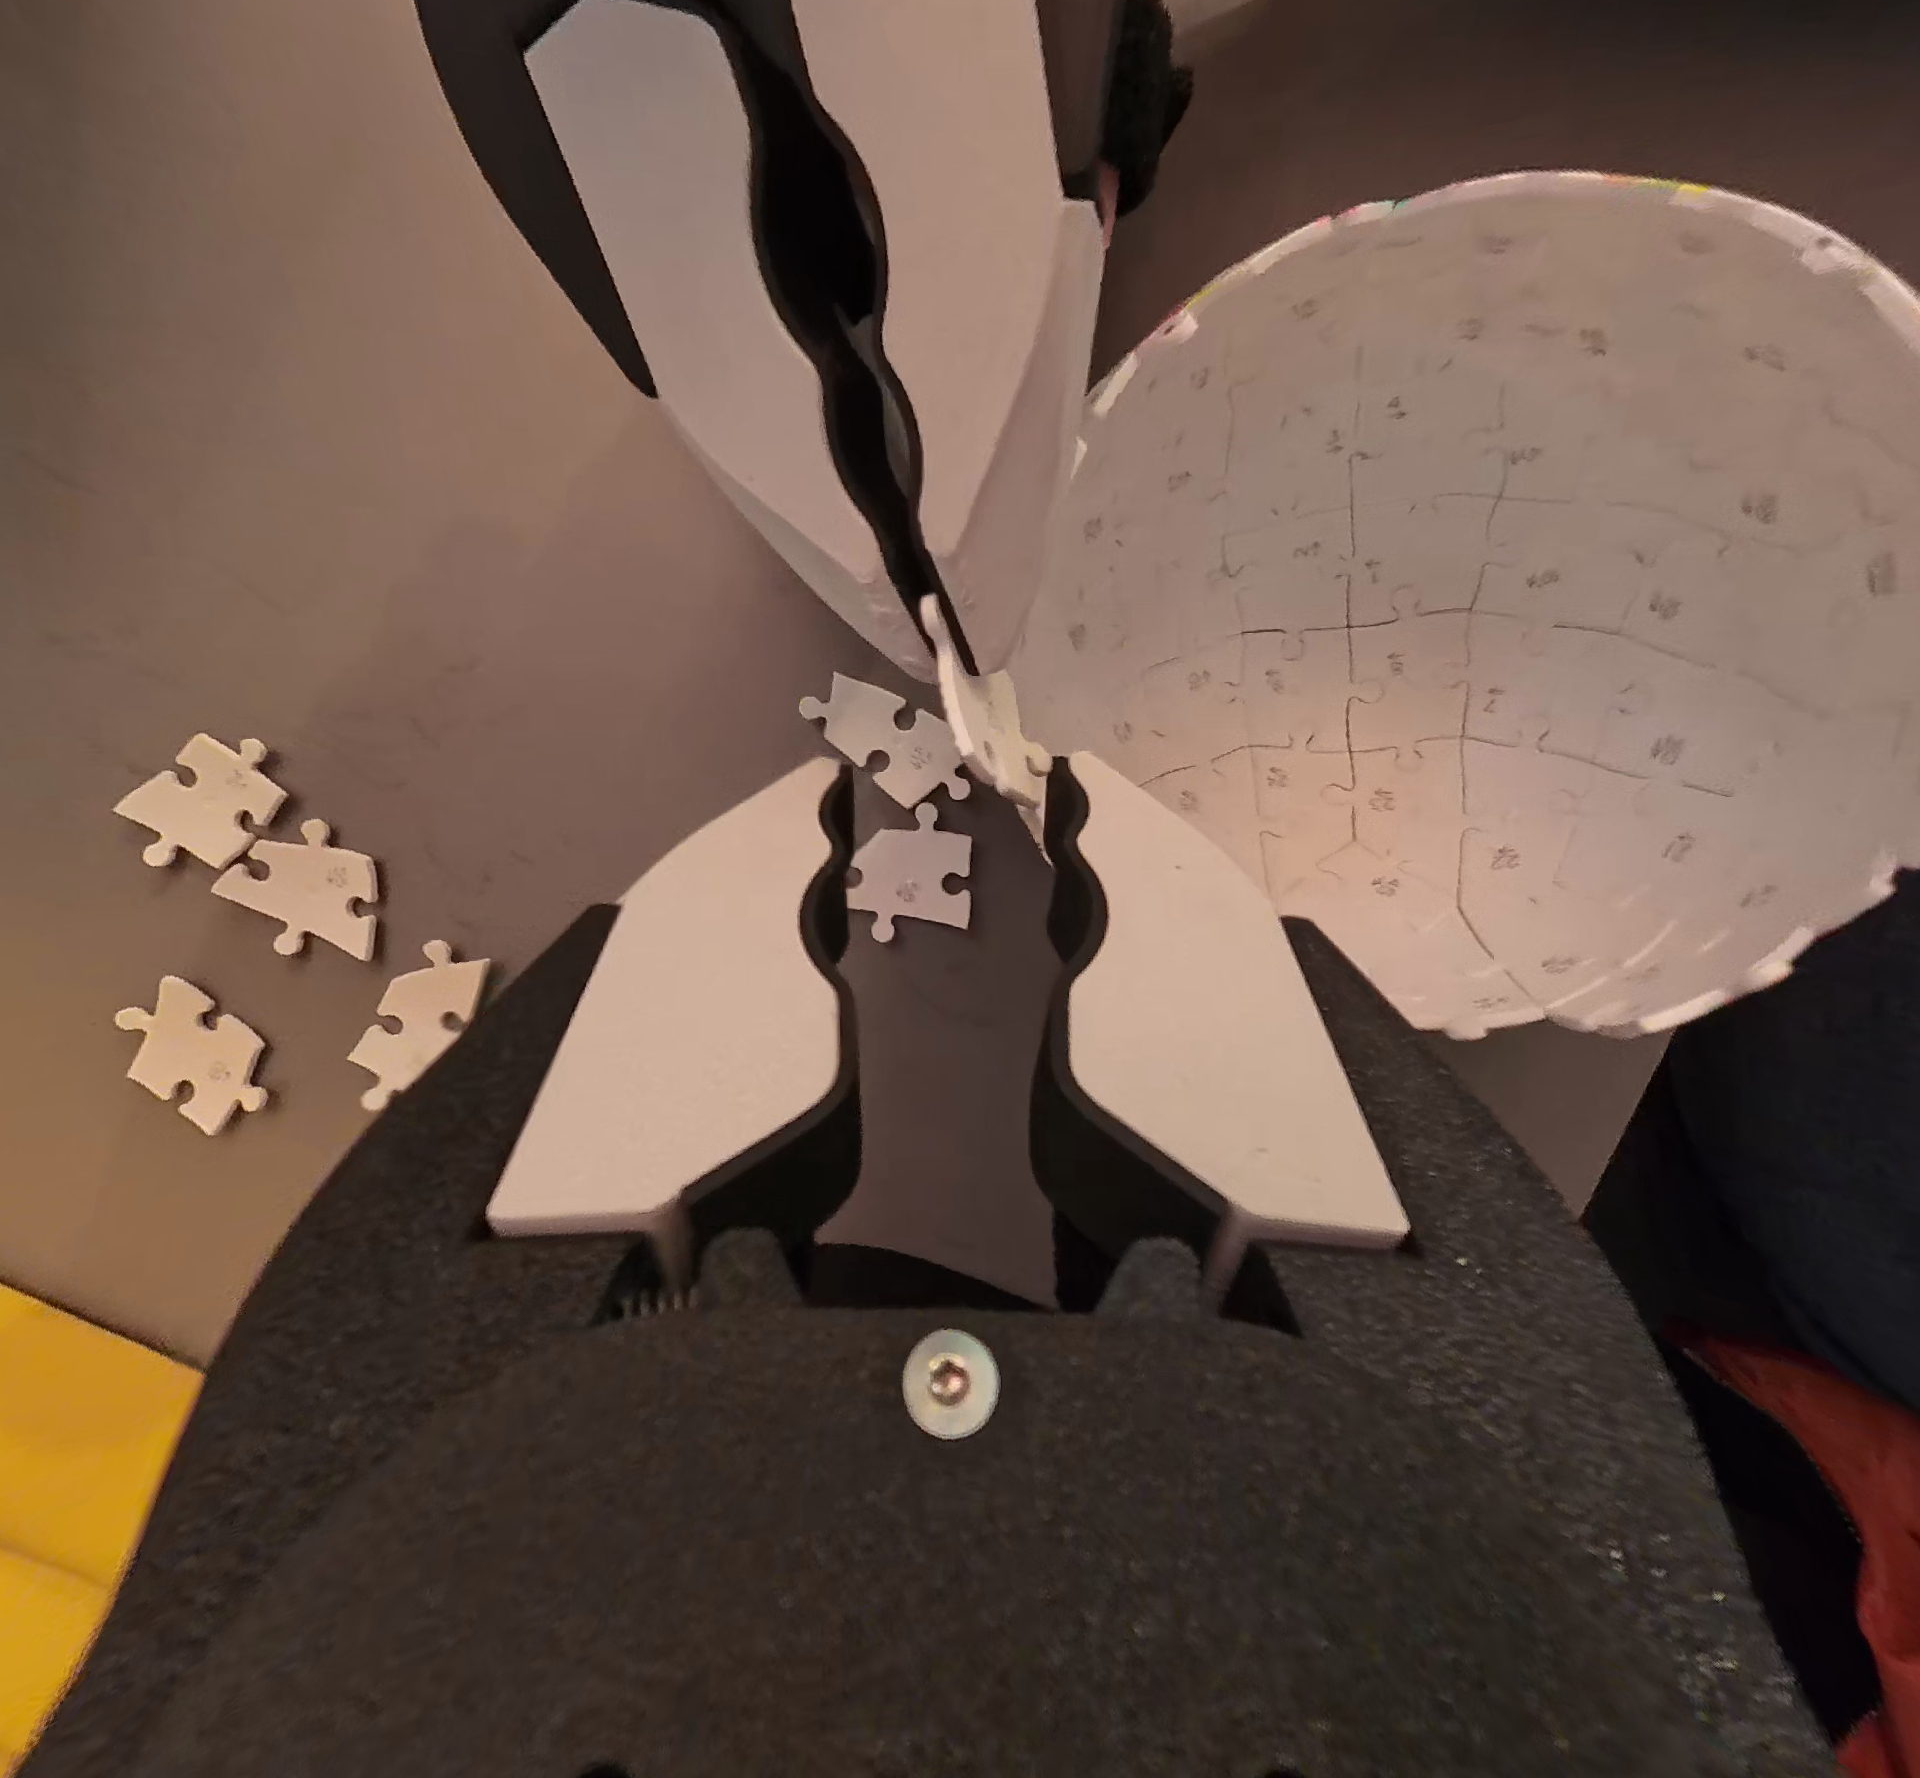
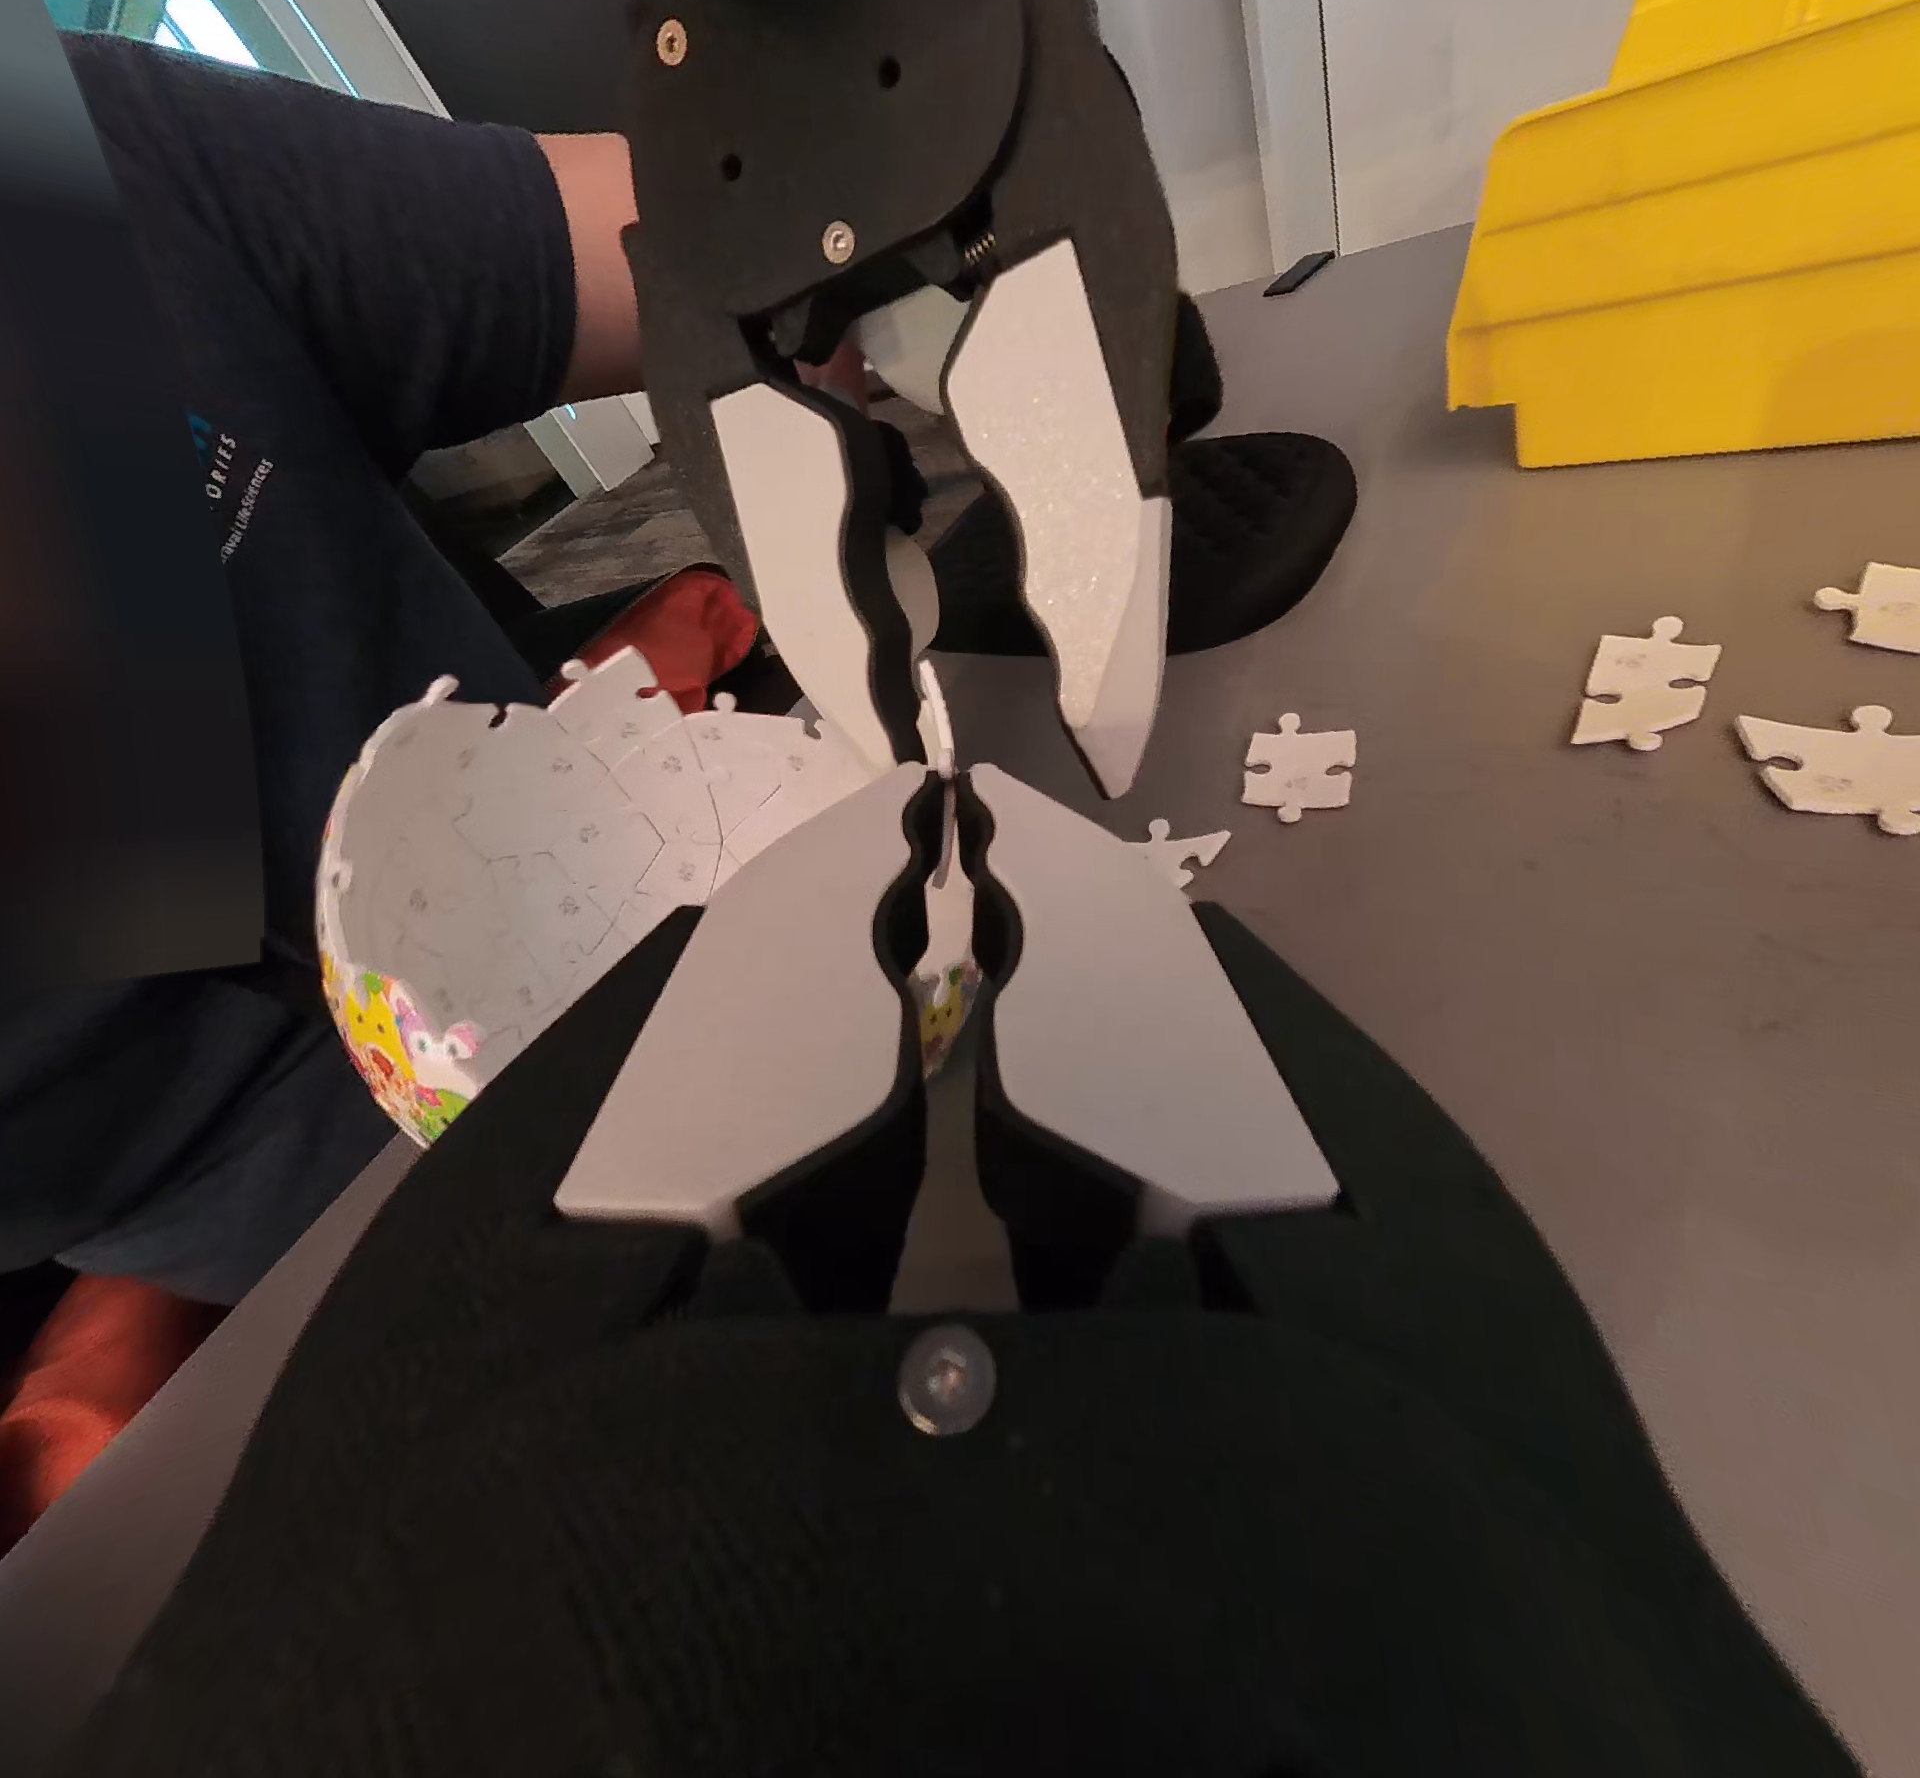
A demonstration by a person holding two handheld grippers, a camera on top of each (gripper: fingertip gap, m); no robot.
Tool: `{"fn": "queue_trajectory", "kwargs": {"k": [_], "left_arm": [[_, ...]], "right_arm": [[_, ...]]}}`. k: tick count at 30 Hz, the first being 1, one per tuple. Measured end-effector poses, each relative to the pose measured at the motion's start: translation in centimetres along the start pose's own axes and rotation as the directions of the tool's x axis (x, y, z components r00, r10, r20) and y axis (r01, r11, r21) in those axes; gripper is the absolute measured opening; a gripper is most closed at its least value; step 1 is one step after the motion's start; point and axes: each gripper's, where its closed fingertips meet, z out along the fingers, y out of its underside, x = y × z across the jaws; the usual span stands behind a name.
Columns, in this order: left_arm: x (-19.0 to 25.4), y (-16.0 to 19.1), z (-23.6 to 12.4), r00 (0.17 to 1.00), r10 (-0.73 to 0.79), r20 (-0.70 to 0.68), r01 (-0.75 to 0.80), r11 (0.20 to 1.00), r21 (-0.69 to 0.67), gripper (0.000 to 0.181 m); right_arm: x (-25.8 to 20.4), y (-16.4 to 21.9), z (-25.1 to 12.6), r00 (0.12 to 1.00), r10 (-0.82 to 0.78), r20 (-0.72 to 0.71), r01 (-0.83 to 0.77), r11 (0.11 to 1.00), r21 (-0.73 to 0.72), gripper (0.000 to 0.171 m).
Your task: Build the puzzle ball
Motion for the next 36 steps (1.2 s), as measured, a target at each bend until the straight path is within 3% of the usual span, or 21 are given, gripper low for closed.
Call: {"fn": "queue_trajectory", "kwargs": {"k": [8,15,27,31,36], "left_arm": [[0.25,0.02,-0.11,0.996,-0.053,-0.070,0.055,0.998,0.030,0.024],[0.92,0.07,-0.10,0.986,-0.091,-0.142,0.098,0.994,0.044,0.006],[0.69,0.12,-0.09,0.975,-0.149,-0.163,0.160,0.985,0.056,0.004],[0.56,0.14,0.04,0.975,-0.154,-0.161,0.165,0.985,0.054,0.004],[0.41,0.31,0.21,0.977,-0.145,-0.157,0.154,0.987,0.044,0.003]], "right_arm": [[0.33,-0.08,0.34,0.980,-0.172,-0.104,0.162,0.982,-0.102,0.003],[0.54,0.00,0.41,0.978,-0.164,-0.130,0.146,0.980,-0.137,0.003],[0.23,-0.14,0.44,0.968,-0.208,-0.141,0.181,0.966,-0.184,0.010],[0.28,0.05,0.46,0.972,-0.182,-0.146,0.152,0.969,-0.197,0.000],[0.94,-0.05,-0.28,0.941,-0.267,-0.208,0.207,0.940,-0.272,0.000]]}}
